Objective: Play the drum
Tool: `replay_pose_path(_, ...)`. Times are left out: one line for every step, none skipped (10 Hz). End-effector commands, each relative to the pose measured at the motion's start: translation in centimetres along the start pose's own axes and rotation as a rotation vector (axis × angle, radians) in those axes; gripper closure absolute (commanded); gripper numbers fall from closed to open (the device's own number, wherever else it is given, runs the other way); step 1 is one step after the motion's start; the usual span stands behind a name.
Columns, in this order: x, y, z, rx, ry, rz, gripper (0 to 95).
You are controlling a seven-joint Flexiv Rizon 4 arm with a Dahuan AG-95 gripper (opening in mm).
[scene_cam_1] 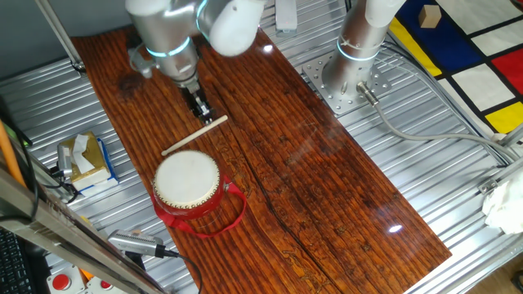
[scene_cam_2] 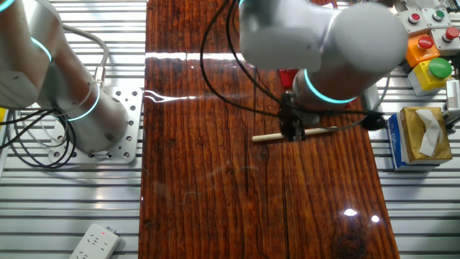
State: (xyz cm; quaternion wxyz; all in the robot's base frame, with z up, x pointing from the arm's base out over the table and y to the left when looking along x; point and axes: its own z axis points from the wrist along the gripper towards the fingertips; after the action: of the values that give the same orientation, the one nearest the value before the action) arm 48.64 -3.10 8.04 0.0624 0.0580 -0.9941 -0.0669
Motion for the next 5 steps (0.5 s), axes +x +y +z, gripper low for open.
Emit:
replay_pose_path(0.56,0.90,-1.80,0.009,0.020,-0.003,95.0)
replay_pose_path(0.81,1.26,-2.42,0.015,0.030,-0.001,95.0)
replay_pose_path(0.86,1.31,-2.52,0.013,0.028,0.002,95.0)
replay_pose_path(0.85,1.30,-2.51,0.011,0.027,0.003,95.0)
replay_pose_path(0.85,1.30,-2.50,0.011,0.029,0.000,95.0)
